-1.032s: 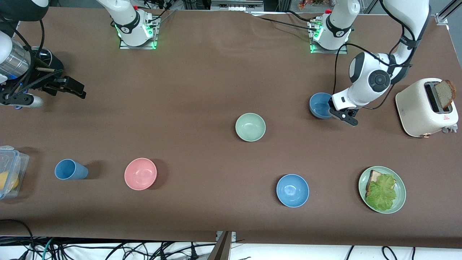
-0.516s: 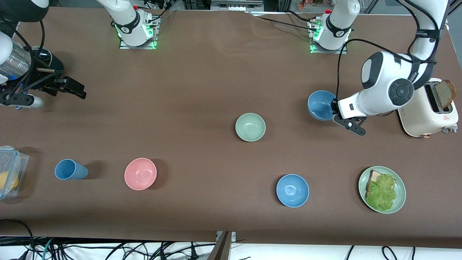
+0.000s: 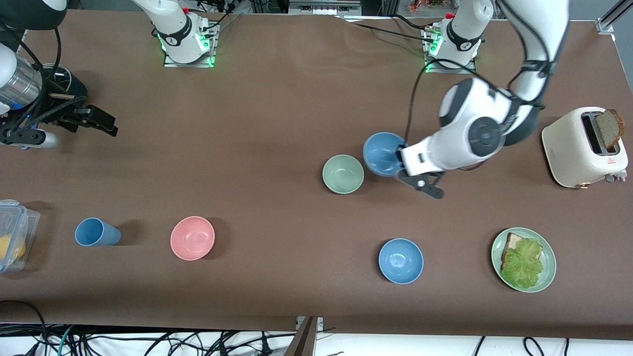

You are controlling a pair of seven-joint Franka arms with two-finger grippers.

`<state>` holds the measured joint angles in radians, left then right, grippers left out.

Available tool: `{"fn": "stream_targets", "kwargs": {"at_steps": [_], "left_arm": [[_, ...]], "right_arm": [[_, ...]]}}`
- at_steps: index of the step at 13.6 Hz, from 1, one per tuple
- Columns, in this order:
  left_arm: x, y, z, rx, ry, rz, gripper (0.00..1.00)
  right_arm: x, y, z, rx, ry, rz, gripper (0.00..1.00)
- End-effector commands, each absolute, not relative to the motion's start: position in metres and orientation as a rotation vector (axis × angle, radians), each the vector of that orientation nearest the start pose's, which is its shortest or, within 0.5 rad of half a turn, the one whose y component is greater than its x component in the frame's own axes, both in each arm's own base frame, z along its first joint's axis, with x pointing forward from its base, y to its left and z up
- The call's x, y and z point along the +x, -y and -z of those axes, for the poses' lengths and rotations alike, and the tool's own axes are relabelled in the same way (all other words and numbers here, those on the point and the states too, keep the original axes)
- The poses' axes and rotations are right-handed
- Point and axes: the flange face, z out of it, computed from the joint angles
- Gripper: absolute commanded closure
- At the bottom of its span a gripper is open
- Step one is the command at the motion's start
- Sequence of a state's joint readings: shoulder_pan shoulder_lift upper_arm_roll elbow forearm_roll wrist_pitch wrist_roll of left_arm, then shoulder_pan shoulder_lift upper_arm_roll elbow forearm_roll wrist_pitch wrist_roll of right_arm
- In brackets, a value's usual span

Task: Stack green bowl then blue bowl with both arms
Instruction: 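Lift the blue bowl with the left gripper and carry it over the green bowl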

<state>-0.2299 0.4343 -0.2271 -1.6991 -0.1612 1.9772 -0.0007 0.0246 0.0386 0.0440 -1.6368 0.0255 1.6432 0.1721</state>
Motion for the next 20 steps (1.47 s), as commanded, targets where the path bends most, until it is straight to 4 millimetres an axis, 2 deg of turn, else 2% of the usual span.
{"fn": "stream_targets", "kwargs": {"at_steps": [1, 2, 3, 7, 11, 16, 17, 18, 20], "left_arm": [[0.585, 0.355, -0.309, -3.283, -0.399, -0.423, 1.00], [0.587, 0.365, -0.299, -3.281, -0.337, -0.432, 1.00], [0.590, 0.367, -0.290, -3.278, -0.315, -0.442, 1.00], [0.595, 0.365, -0.260, -3.278, -0.289, -0.448, 1.00], [0.599, 0.358, -0.257, -3.278, -0.277, -0.452, 1.00], [0.600, 0.353, -0.244, -3.266, -0.267, -0.473, 1.00], [0.600, 0.353, -0.244, -3.266, -0.252, -0.474, 0.63], [0.601, 0.352, -0.245, -3.266, -0.253, -0.471, 0.04], [0.602, 0.352, -0.251, -3.269, -0.251, -0.461, 0.00]], "right_arm": [[0.570, -0.039, -0.581, -3.112, -0.168, -0.041, 0.00], [0.570, -0.039, -0.582, -3.111, -0.168, -0.038, 0.00], [0.570, -0.040, -0.582, -3.112, -0.166, -0.038, 0.00], [0.570, -0.040, -0.582, -3.108, -0.166, -0.034, 0.00], [0.570, -0.040, -0.583, -3.108, -0.166, -0.032, 0.00], [0.570, -0.040, -0.582, -3.108, -0.166, -0.034, 0.00], [0.570, -0.040, -0.583, -3.108, -0.166, -0.032, 0.00], [0.570, -0.040, -0.583, -3.108, -0.166, -0.032, 0.00], [0.570, -0.040, -0.583, -3.108, -0.166, -0.032, 0.00]]}}
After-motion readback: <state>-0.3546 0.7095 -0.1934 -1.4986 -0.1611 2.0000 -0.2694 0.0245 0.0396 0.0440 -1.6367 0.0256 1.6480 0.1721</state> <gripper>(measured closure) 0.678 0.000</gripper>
